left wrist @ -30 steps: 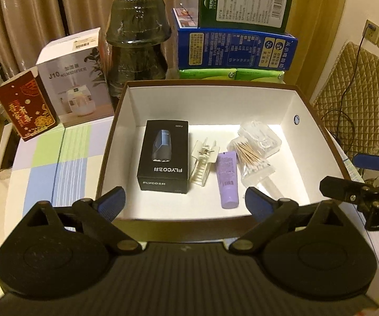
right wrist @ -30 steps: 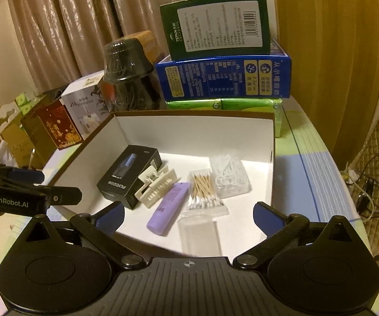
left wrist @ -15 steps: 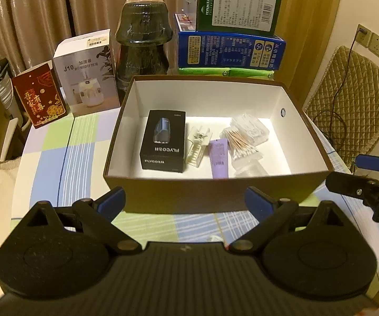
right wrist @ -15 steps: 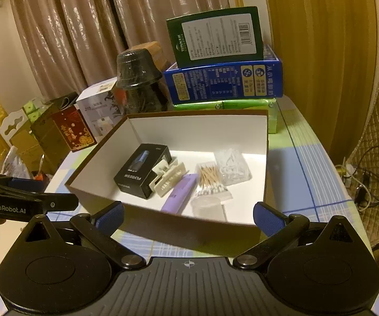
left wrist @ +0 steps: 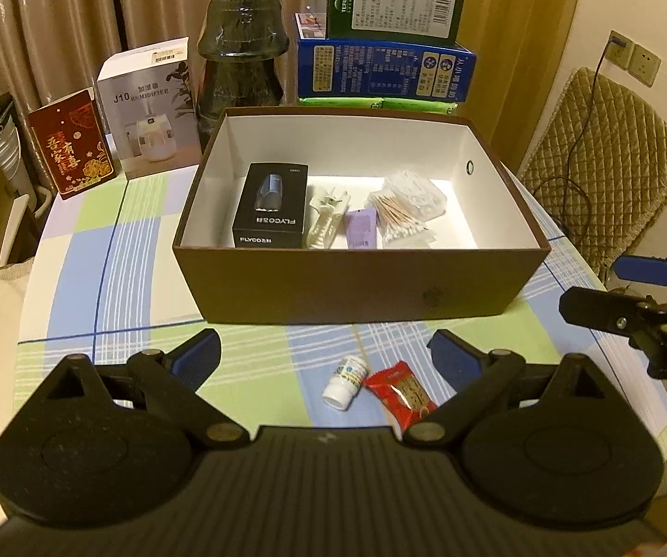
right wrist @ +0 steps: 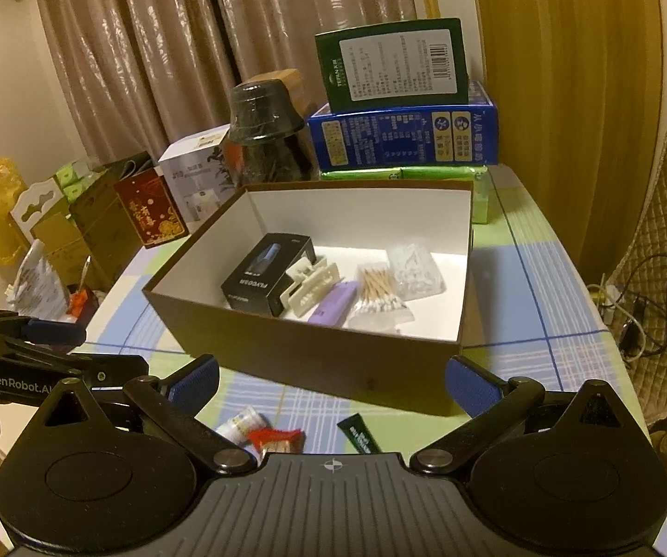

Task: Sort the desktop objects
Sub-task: 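Withdraw both tools from the box back toward the remaining items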

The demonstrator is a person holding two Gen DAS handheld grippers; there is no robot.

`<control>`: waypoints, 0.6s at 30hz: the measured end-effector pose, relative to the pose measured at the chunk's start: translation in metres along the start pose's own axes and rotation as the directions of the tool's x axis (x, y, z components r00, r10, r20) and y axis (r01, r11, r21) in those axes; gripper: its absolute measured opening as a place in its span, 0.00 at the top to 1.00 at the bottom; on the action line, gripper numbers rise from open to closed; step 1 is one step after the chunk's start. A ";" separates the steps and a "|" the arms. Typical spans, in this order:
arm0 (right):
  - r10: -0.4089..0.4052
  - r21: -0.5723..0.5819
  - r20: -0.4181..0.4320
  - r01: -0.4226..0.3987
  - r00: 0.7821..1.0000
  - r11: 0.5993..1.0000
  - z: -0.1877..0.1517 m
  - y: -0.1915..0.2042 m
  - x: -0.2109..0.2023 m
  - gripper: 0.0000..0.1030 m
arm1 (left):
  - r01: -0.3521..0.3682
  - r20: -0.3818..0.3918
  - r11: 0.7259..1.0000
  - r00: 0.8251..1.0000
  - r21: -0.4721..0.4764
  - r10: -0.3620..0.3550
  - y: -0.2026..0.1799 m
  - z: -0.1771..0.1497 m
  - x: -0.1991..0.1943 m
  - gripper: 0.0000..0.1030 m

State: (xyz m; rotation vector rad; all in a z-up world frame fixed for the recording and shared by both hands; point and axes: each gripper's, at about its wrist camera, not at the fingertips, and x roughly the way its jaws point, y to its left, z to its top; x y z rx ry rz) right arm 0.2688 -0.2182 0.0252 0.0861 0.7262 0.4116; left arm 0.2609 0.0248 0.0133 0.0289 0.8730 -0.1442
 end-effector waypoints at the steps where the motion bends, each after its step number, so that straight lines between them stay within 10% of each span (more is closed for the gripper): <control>1: 0.002 -0.003 -0.001 -0.002 1.000 1.000 -0.001 0.001 -0.002 0.02 | 0.001 0.000 1.000 1.000 0.000 -0.001 0.000 -0.002 -0.002 0.07; 18: 0.013 -0.043 -0.033 -0.015 0.999 0.999 -0.029 0.008 -0.021 0.02 | -0.018 -0.013 1.000 1.000 0.015 0.019 -0.010 -0.031 -0.020 0.07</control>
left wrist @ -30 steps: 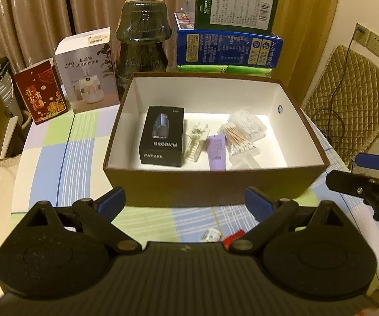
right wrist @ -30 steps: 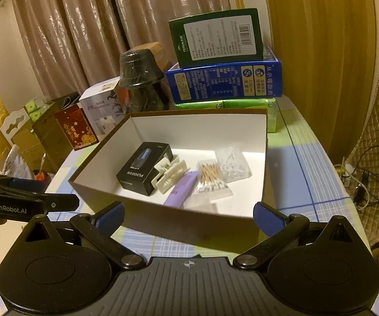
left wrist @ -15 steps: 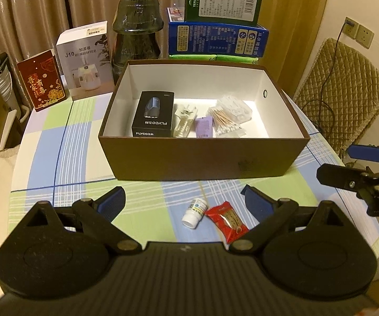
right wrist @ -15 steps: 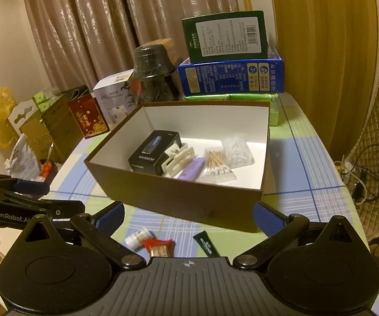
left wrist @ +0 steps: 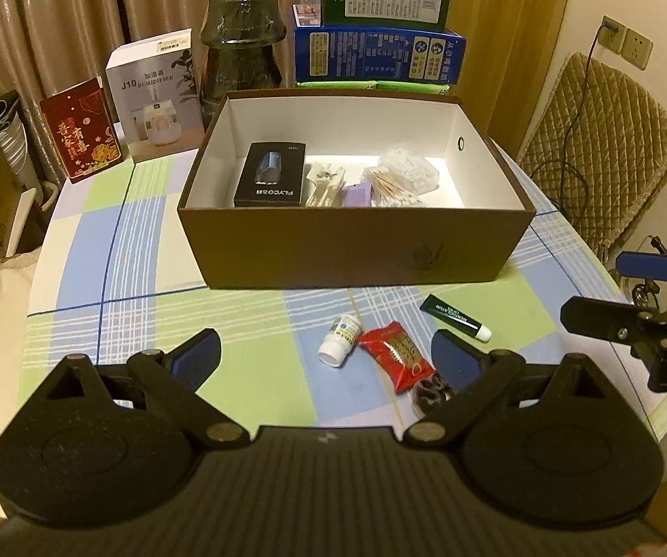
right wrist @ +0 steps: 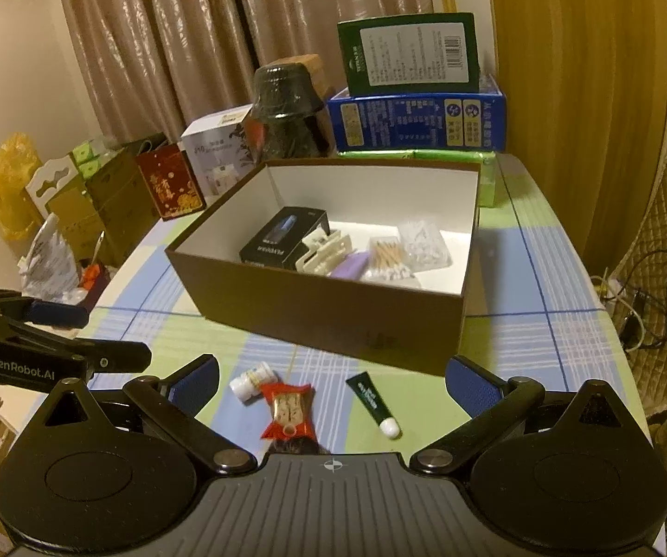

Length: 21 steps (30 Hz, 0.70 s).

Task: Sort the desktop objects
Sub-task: 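Withdraw both tools from the box back toward the remaining items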

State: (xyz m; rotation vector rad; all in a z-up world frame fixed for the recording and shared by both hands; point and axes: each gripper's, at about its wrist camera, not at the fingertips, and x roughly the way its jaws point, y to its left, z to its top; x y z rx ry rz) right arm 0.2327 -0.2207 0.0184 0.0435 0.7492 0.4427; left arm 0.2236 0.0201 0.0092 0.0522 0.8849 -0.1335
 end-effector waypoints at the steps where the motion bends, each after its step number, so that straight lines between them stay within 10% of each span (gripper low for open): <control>1: 0.001 -0.003 -0.005 -0.001 1.000 1.000 -0.002 0.000 0.000 0.02 | -0.003 -0.001 1.000 1.000 0.002 0.003 0.000 -0.001 0.000 0.07; 21: 0.002 -0.034 -0.093 -0.005 0.996 0.999 -0.033 0.006 0.007 0.02 | -0.037 -0.051 0.999 0.998 0.011 0.038 0.002 -0.031 0.000 0.07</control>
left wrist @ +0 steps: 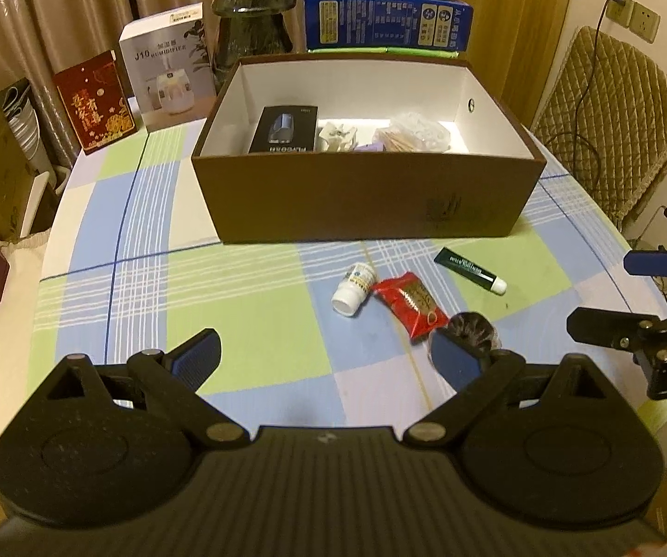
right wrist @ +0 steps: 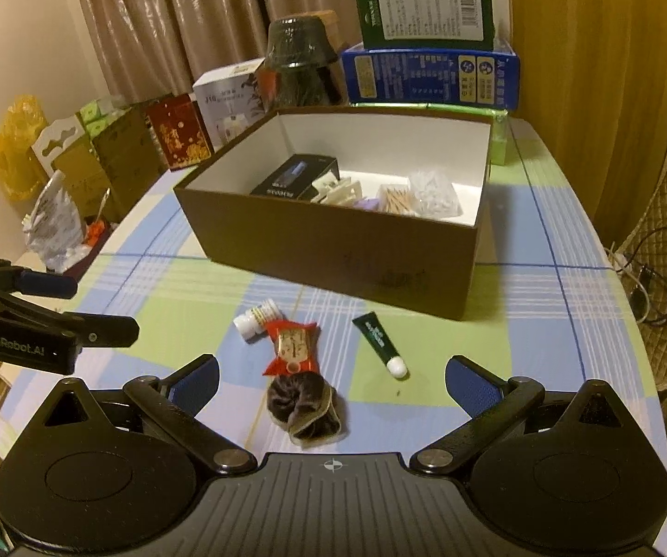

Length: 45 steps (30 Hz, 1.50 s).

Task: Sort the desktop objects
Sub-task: 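Withdraw both tools from the box back toward the remaining items, then grasp the white pill bottle with left tool while right tool grasps green lip gel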

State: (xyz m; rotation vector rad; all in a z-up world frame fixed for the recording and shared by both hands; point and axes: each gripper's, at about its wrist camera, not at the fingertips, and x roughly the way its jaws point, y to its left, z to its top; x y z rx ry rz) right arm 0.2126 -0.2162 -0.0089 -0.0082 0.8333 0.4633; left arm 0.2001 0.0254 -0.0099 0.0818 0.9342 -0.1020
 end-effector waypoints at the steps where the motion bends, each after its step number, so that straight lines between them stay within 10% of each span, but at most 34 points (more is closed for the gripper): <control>1: -0.004 -0.006 -0.006 0.004 1.000 1.000 -0.002 0.001 0.001 0.02 | -0.001 -0.005 1.000 1.000 -0.001 0.001 0.000 -0.002 0.001 0.07; 32: -0.064 0.011 -0.099 0.065 0.993 0.998 -0.030 -0.016 0.036 0.03 | 0.055 -0.067 0.996 0.996 0.070 -0.051 -0.003 -0.024 0.040 0.16; 45: -0.074 -0.039 -0.108 0.070 0.991 0.997 -0.023 -0.033 0.077 0.41 | 0.056 -0.083 0.990 0.996 0.128 -0.046 0.004 -0.014 0.091 0.20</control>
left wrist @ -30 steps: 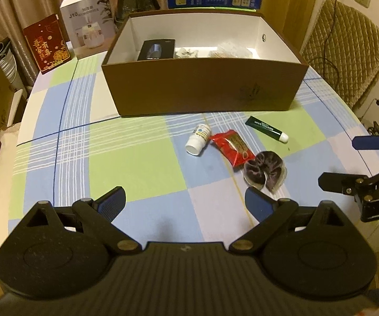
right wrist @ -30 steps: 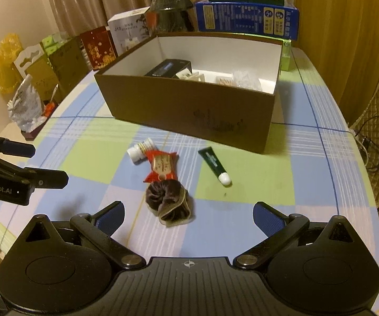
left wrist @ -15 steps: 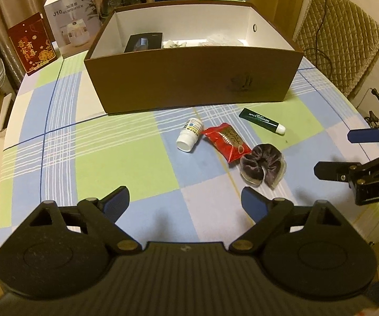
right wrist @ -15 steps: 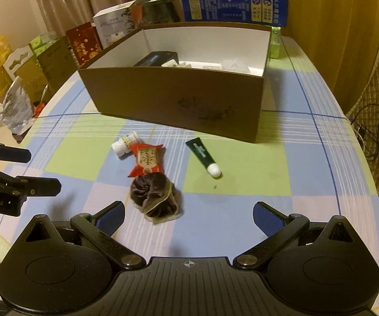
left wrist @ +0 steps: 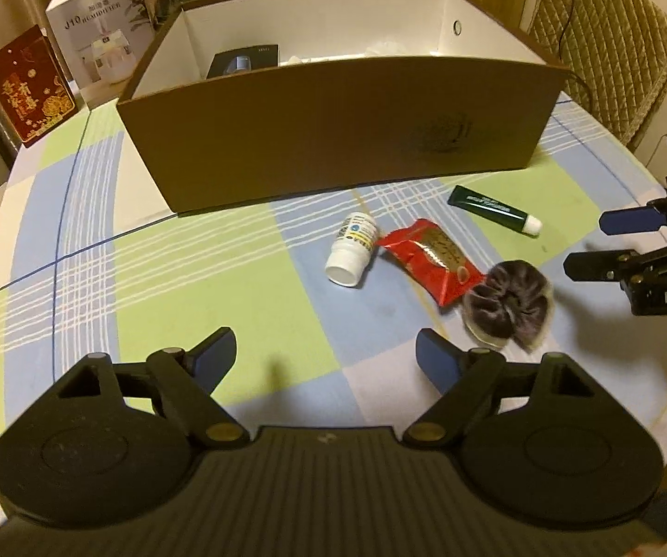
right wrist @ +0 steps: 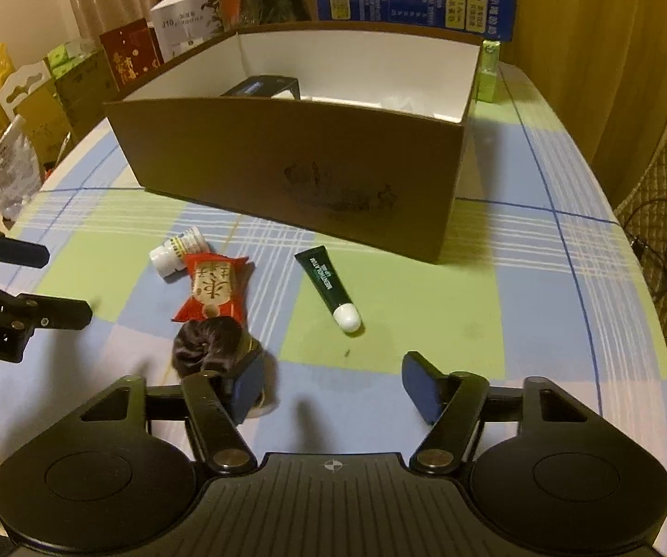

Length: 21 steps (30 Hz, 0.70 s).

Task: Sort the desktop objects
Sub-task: 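Grasp the white pill bottle with left tool while right tool grasps green lip gel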

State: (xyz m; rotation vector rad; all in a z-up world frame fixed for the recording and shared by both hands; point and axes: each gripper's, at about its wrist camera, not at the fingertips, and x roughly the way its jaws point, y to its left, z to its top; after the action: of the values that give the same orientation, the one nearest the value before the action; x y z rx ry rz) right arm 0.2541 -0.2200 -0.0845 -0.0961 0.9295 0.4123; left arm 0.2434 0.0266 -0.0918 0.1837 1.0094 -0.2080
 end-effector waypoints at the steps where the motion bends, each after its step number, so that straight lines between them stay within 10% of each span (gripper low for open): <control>1: 0.001 -0.001 -0.001 -0.001 1.000 1.000 0.001 -0.001 0.003 0.41 | 0.002 -0.003 1.000 1.000 0.000 -0.002 0.001 0.001 0.004 0.21; 21: 0.002 -0.060 -0.028 -0.003 1.000 0.998 0.030 -0.008 0.064 0.70 | 0.042 -0.039 0.995 0.998 0.086 -0.039 0.003 0.032 0.055 0.29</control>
State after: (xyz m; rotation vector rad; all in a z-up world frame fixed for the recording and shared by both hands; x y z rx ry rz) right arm 0.3132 -0.2001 -0.1184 -0.1559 0.9452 0.4422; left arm 0.2985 0.0170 -0.1217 0.2470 1.0424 -0.2863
